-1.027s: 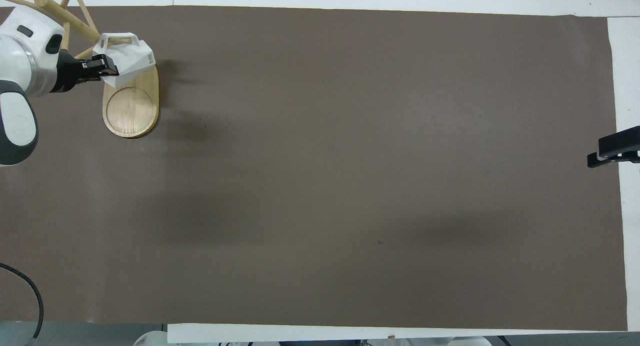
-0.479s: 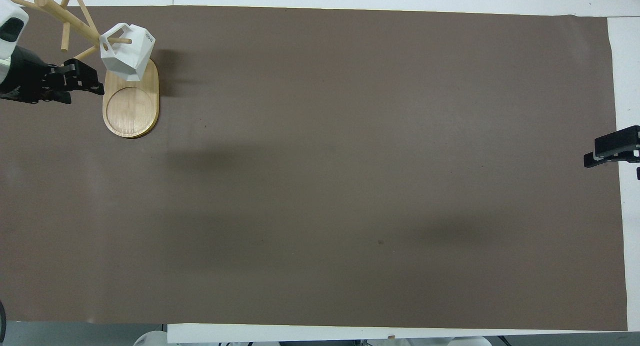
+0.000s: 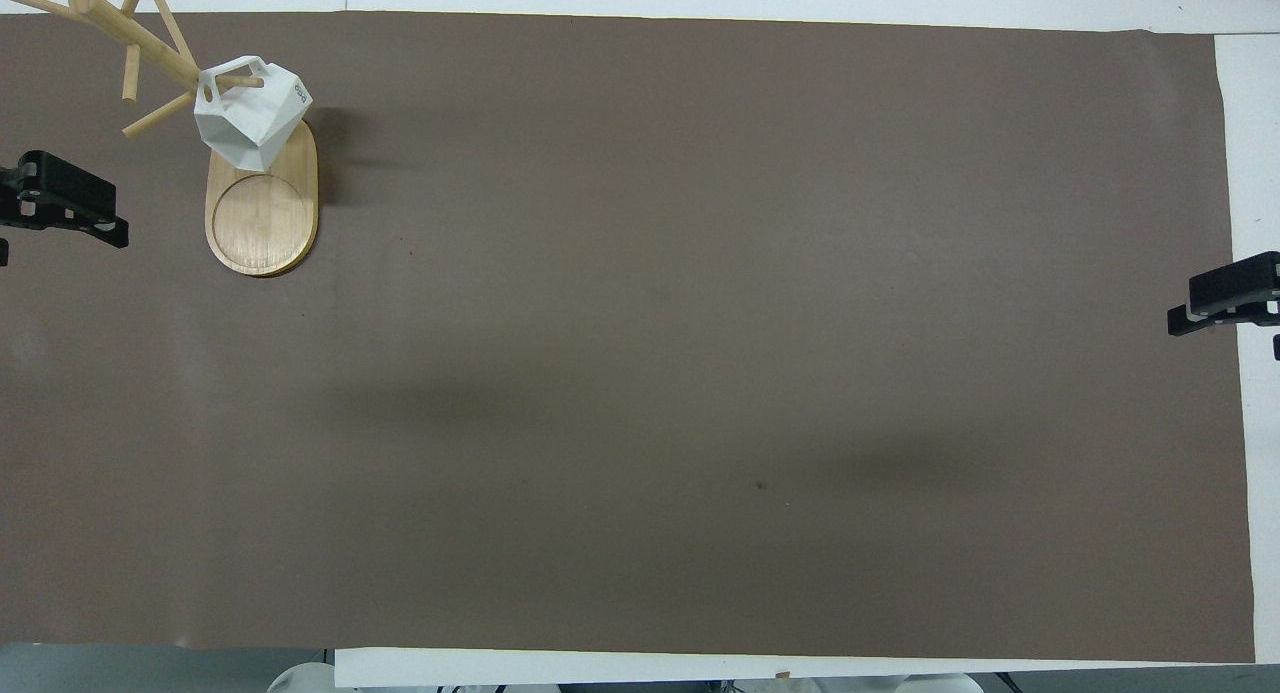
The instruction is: Hang cup on rack
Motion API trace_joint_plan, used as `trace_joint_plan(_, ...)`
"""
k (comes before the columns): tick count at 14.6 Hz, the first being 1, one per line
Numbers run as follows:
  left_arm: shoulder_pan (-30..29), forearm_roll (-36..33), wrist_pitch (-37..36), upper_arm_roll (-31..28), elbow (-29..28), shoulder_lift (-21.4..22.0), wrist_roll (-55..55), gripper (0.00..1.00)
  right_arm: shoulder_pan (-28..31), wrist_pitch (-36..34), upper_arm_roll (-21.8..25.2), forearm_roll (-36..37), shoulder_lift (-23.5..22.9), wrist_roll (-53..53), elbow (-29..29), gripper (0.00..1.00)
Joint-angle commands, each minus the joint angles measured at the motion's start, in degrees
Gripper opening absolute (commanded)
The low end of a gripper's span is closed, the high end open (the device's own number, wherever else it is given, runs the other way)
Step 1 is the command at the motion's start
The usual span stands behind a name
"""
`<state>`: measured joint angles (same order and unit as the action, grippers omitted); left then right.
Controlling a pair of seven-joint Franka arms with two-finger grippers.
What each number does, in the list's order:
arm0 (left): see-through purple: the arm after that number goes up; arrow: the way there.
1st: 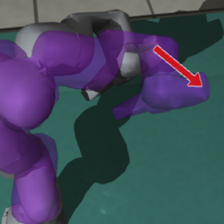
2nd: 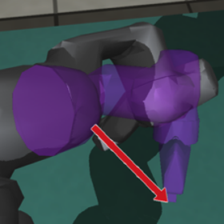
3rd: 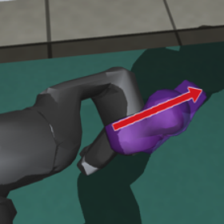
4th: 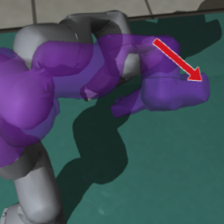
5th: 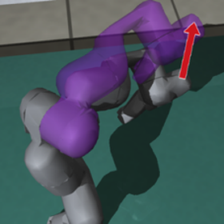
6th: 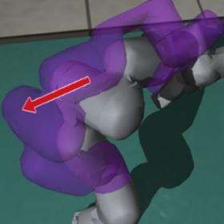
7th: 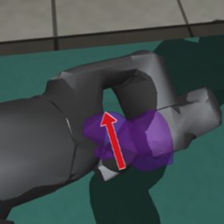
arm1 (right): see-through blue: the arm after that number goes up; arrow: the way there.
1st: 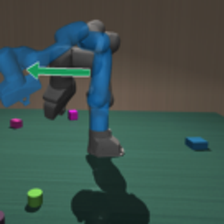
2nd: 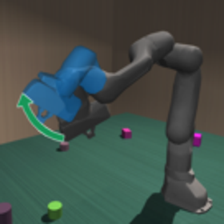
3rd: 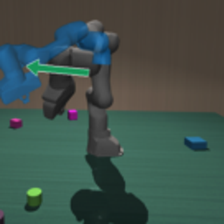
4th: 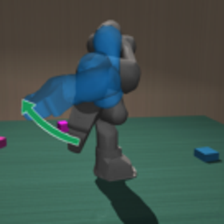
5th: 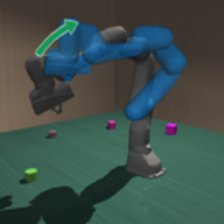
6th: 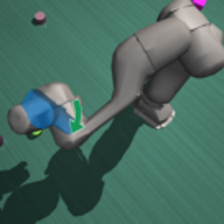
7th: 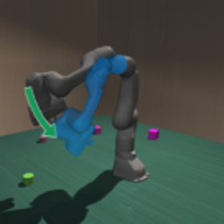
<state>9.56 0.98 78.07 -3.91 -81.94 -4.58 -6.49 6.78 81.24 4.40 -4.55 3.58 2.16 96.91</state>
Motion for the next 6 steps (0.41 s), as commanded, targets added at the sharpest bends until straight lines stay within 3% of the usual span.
trace_joint_plan(1,-0.15,-1.15,-3.36,-0.31,3.62,-0.78,3.50,1.00,-0.01,-0.11,-0.10,0.77,0.37,0.39,-0.05,1.00)
trace_joint_plan(6,-0.41,-0.54,-2.48,-0.48,3.72,-0.25,3.59,1.00,-0.10,-0.11,-0.10,0.77,0.46,0.39,-0.05,1.00)
